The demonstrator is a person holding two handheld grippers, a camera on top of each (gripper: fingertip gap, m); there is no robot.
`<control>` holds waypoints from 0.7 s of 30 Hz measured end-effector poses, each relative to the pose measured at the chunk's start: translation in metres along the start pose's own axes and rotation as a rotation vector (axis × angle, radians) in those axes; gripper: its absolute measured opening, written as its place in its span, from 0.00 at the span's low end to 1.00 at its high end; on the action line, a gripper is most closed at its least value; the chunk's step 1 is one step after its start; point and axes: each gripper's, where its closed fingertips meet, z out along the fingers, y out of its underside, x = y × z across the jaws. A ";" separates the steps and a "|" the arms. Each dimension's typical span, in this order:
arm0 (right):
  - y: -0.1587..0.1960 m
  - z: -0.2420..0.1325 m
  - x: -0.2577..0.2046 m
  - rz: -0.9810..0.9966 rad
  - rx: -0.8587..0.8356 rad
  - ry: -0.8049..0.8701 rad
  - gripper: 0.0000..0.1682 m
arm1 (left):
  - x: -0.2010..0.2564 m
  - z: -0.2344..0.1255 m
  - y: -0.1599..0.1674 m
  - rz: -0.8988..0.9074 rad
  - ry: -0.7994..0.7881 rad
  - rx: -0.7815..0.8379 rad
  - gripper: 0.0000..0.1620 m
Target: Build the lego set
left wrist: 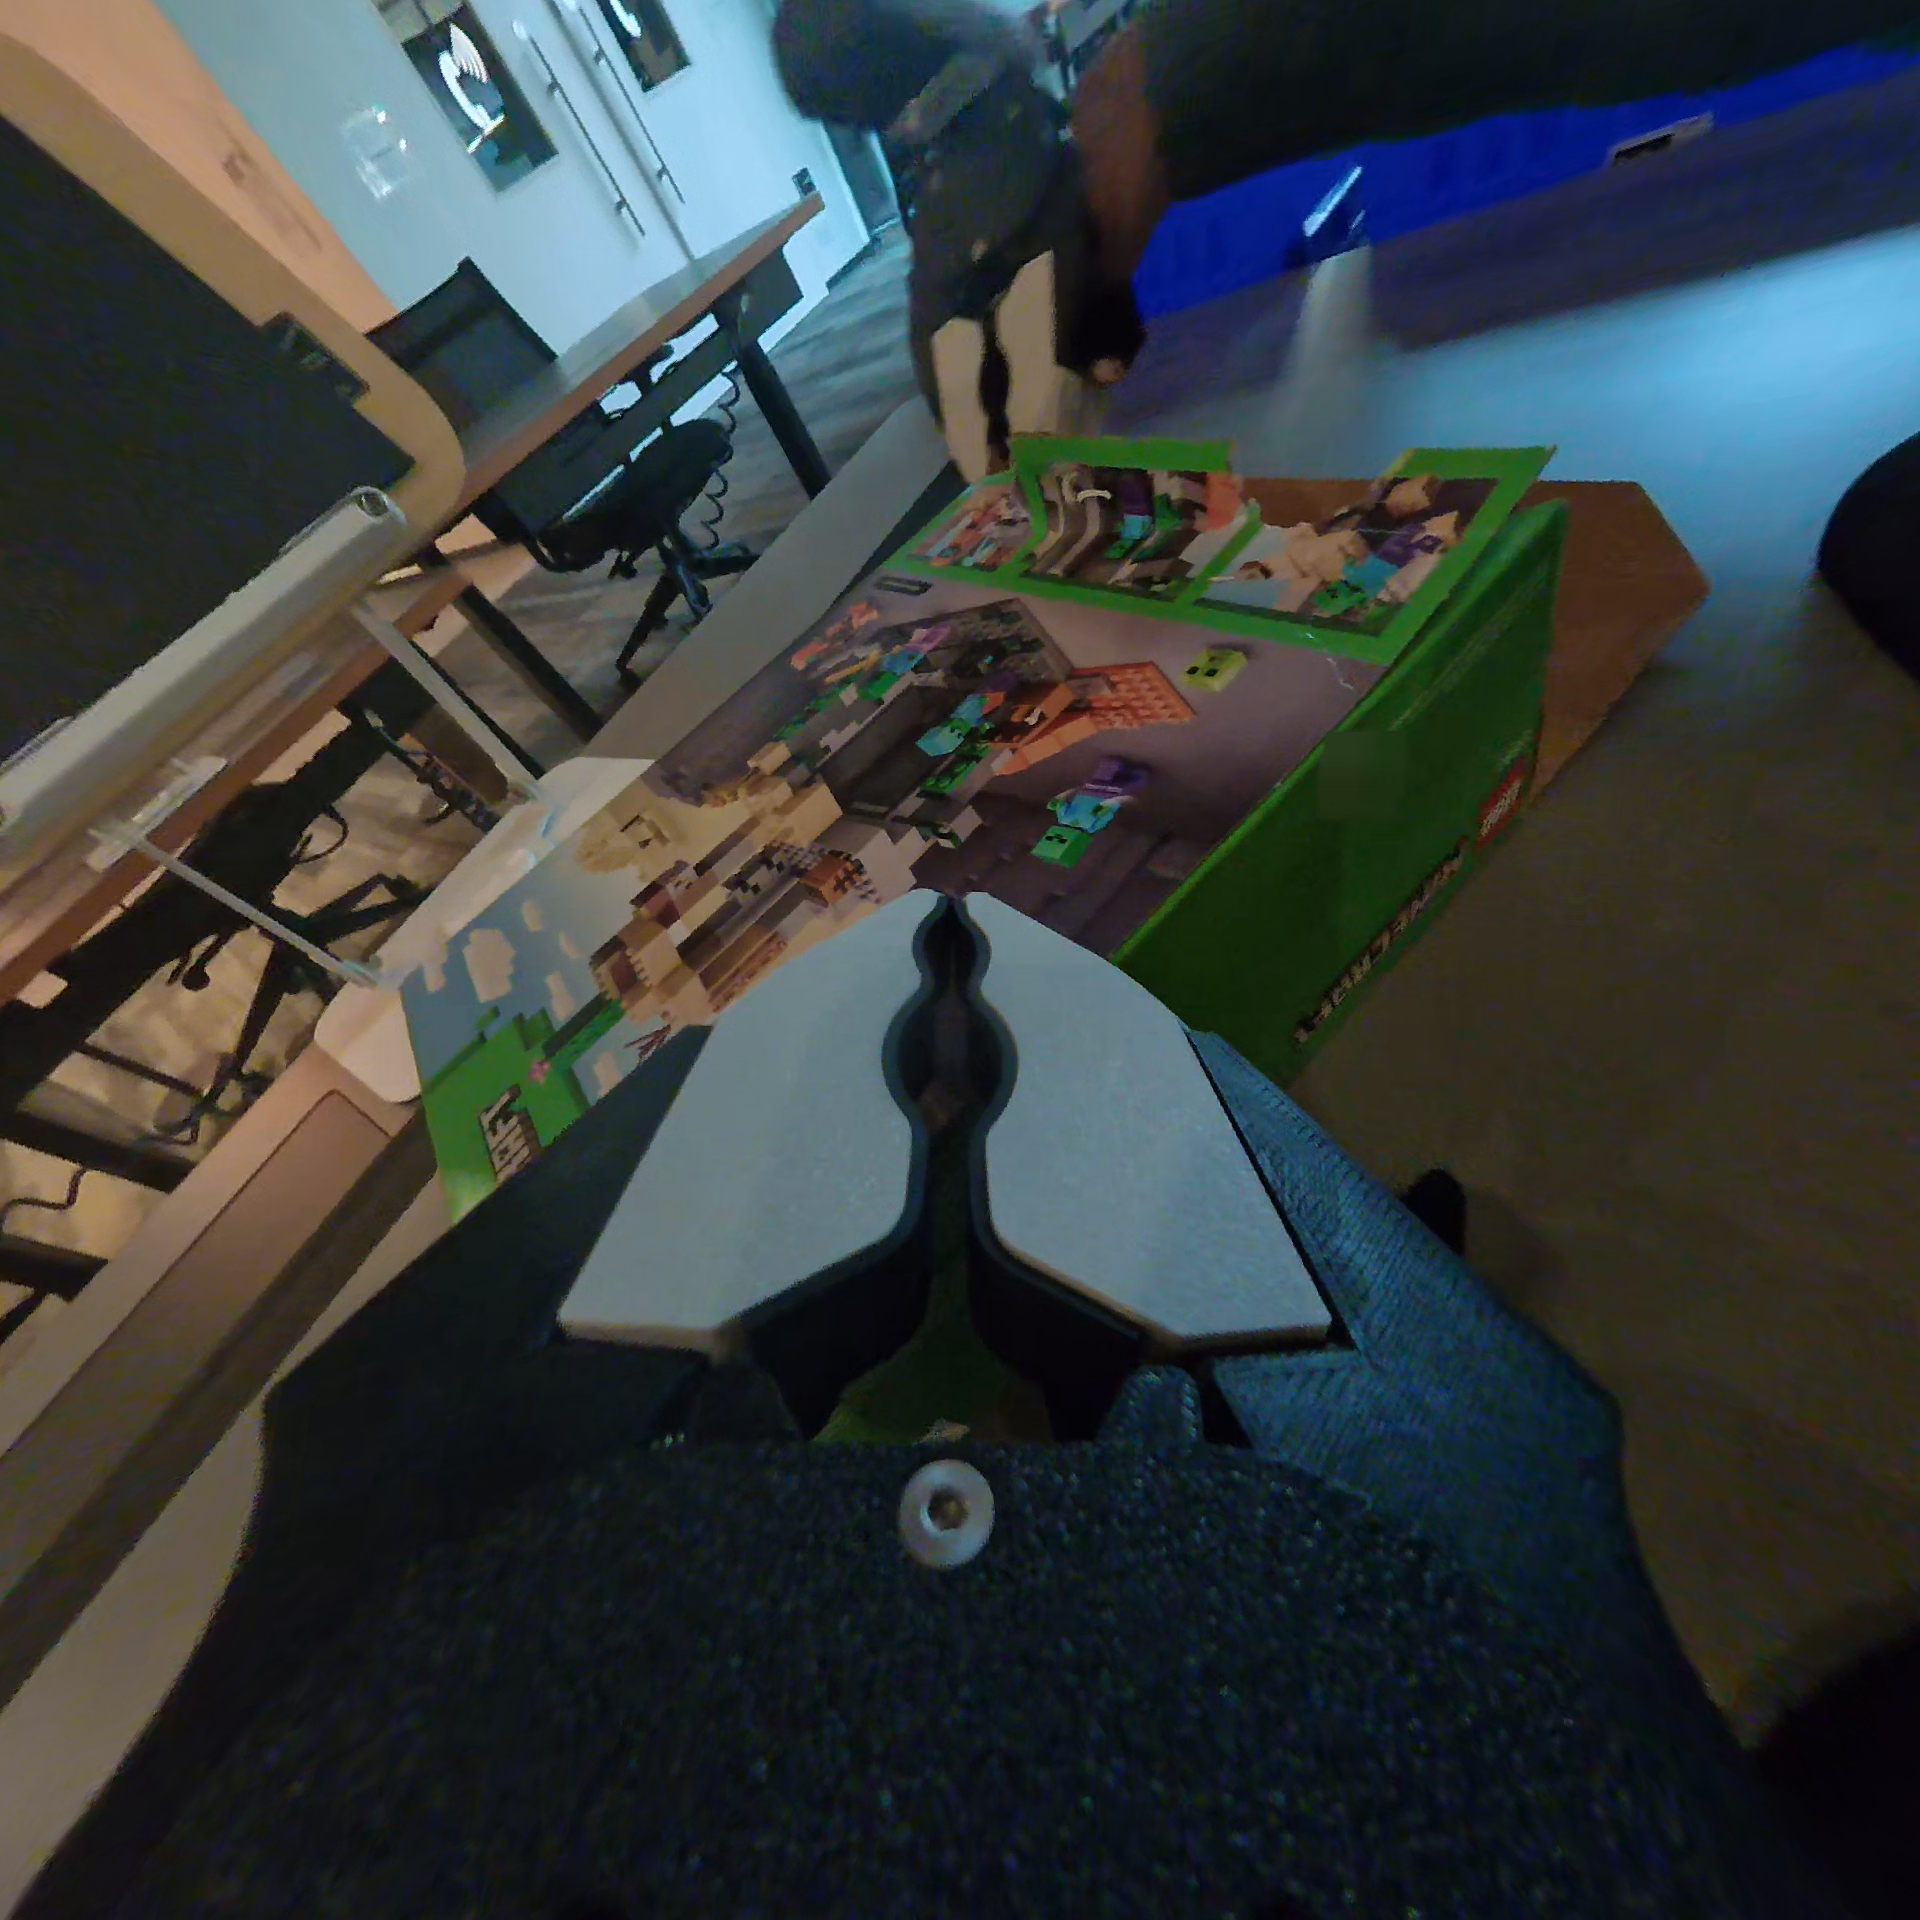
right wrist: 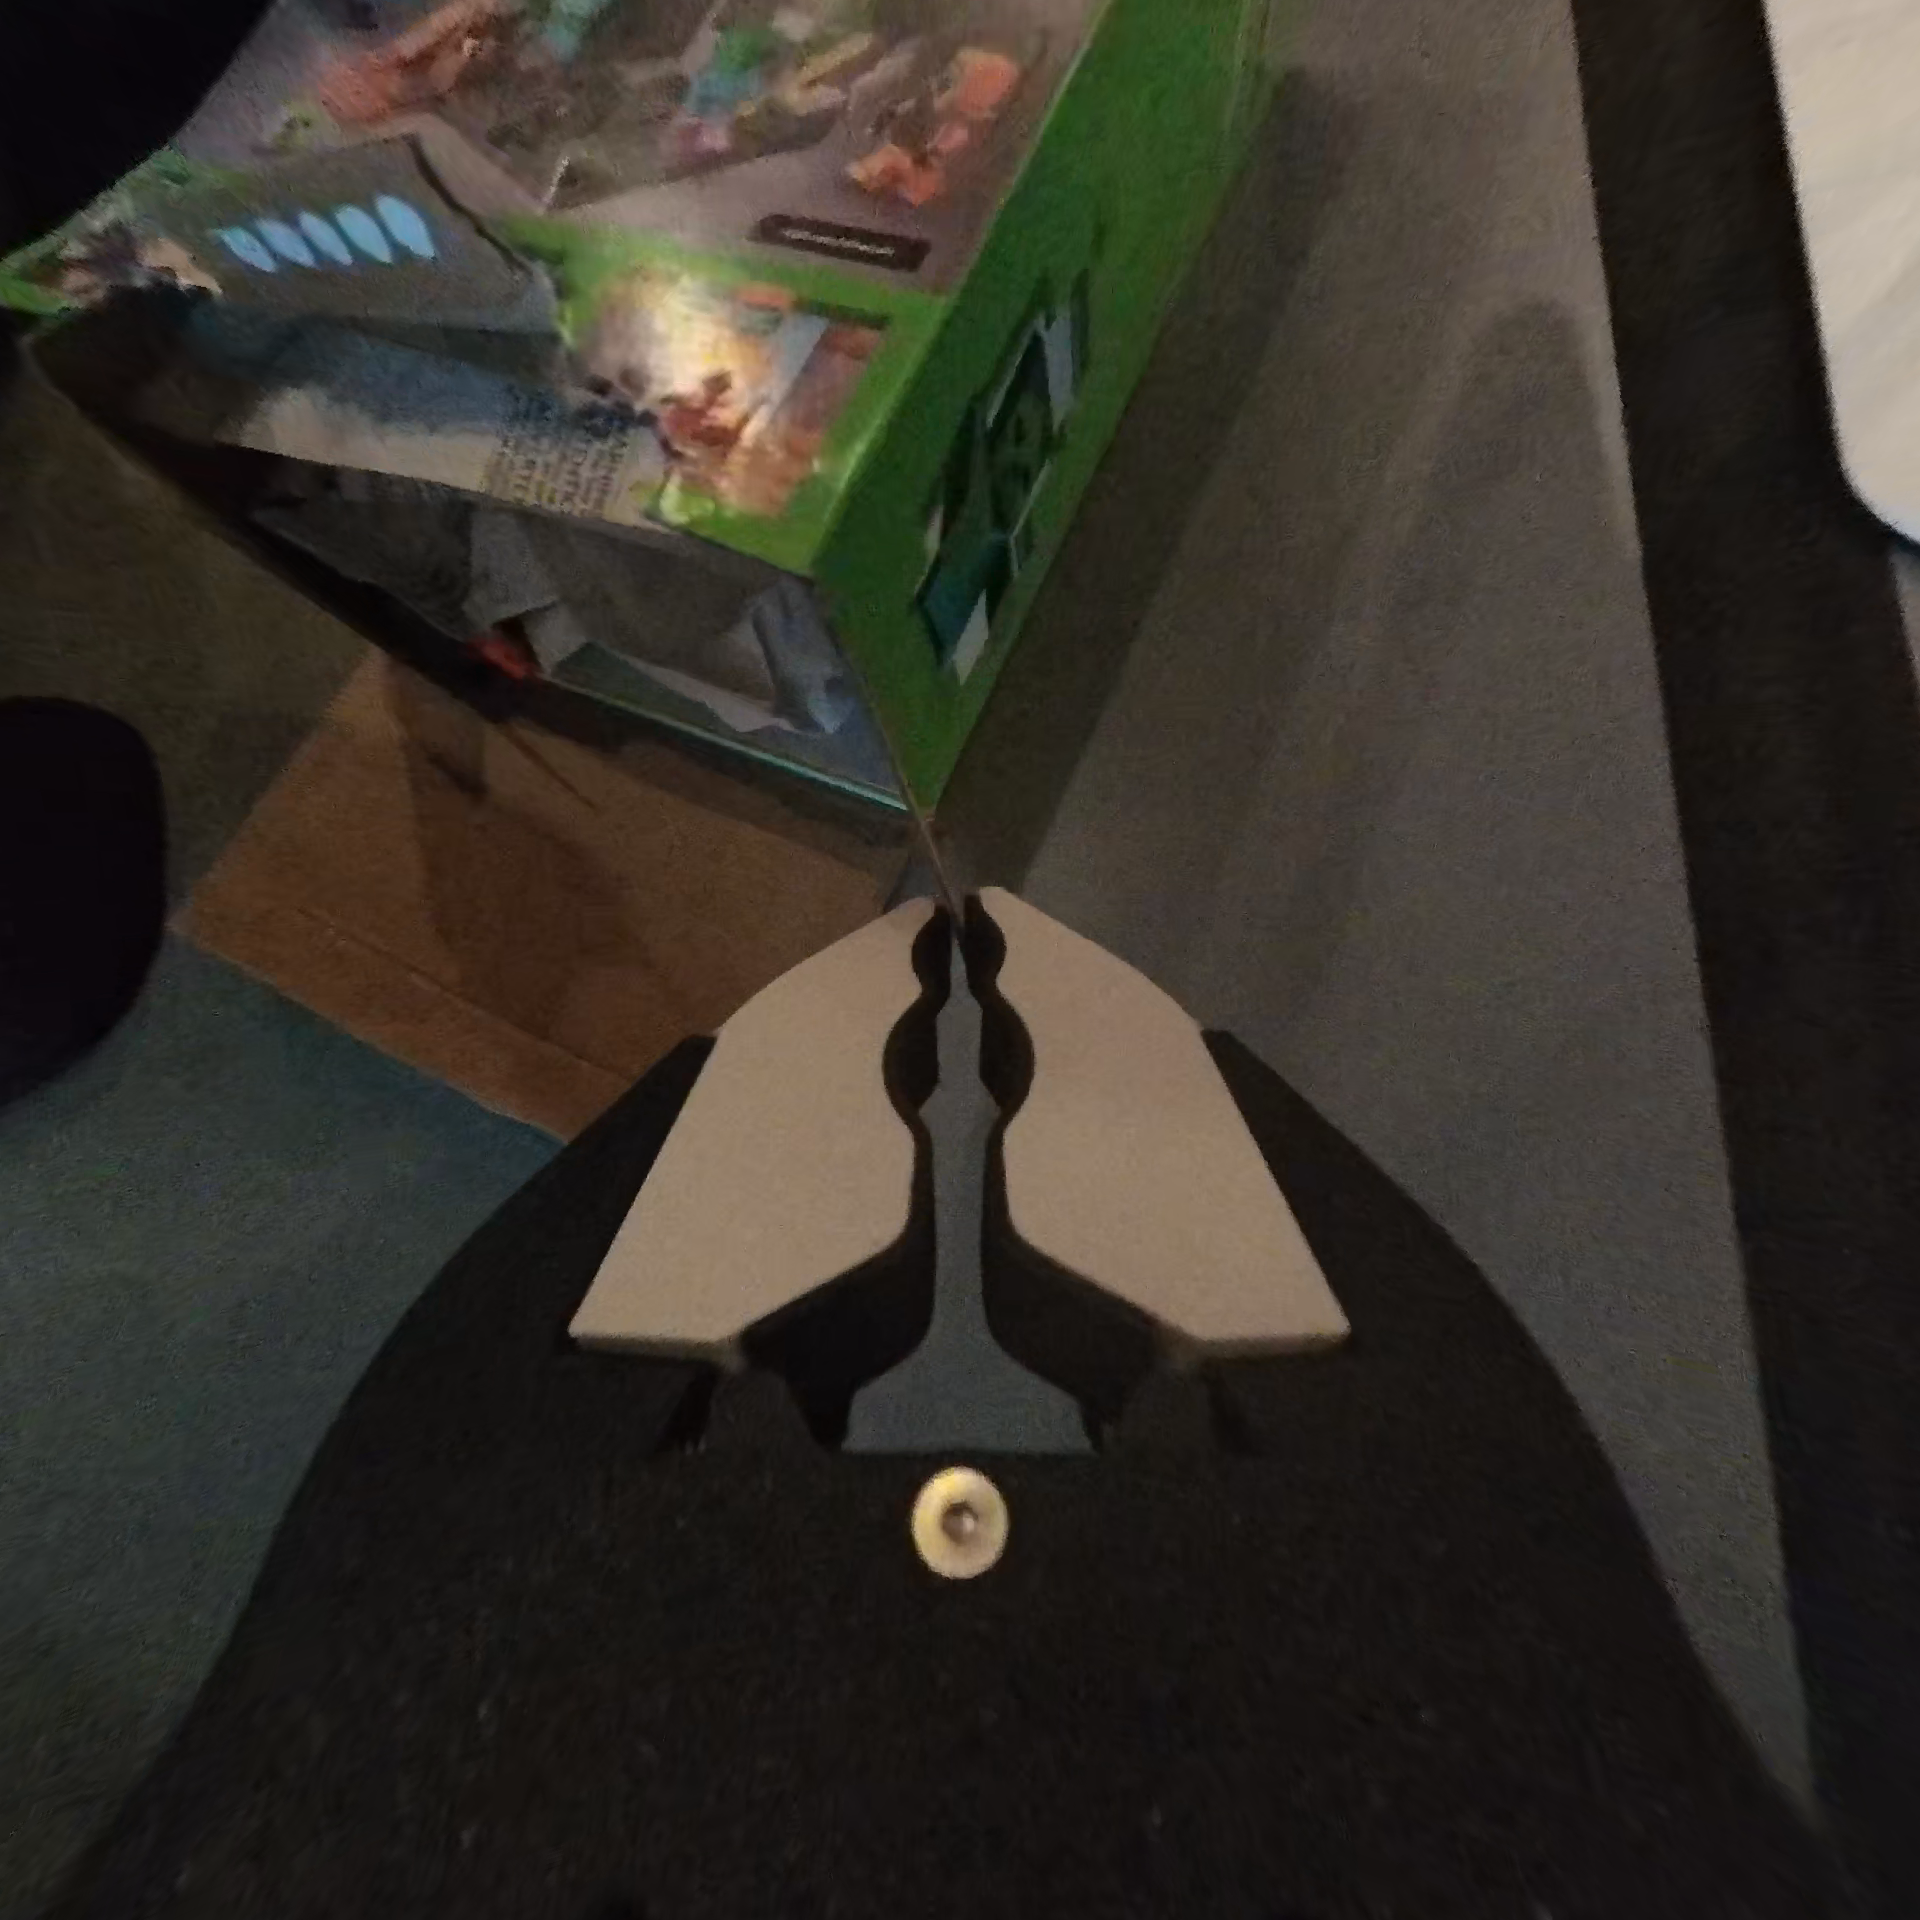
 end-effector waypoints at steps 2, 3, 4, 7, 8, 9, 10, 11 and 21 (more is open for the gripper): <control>-0.004 0.002 0.008 -0.004 -0.004 -0.019 0.02 | 0.000 0.000 0.000 0.004 0.004 0.000 0.01; -0.006 0.005 0.012 -0.005 0.002 -0.025 0.03 | 0.000 0.000 0.000 0.004 0.005 0.000 0.01; -0.010 0.008 0.016 -0.006 0.010 -0.027 0.03 | 0.000 0.000 0.000 0.002 0.006 0.000 0.01; -0.022 0.019 0.025 -0.034 0.031 -0.014 0.05 | 0.000 0.001 0.000 0.002 -0.002 -0.003 0.01; -0.027 0.023 0.027 -0.046 0.040 -0.010 0.05 | 0.000 0.001 0.000 0.006 -0.007 -0.006 0.01; -0.033 0.029 0.027 -0.057 0.053 -0.011 0.05 | 0.000 0.001 0.001 0.010 -0.009 -0.009 0.01; -0.039 0.036 0.025 -0.068 0.067 -0.020 0.05 | 0.000 0.001 0.001 0.013 -0.012 -0.012 0.01; -0.045 0.043 0.021 -0.081 0.076 -0.035 0.05 | 0.000 0.001 0.001 0.014 -0.013 -0.013 0.01; -0.027 0.015 0.033 -0.023 0.029 0.218 0.03 | 0.000 0.004 0.004 0.071 -0.053 -0.072 0.01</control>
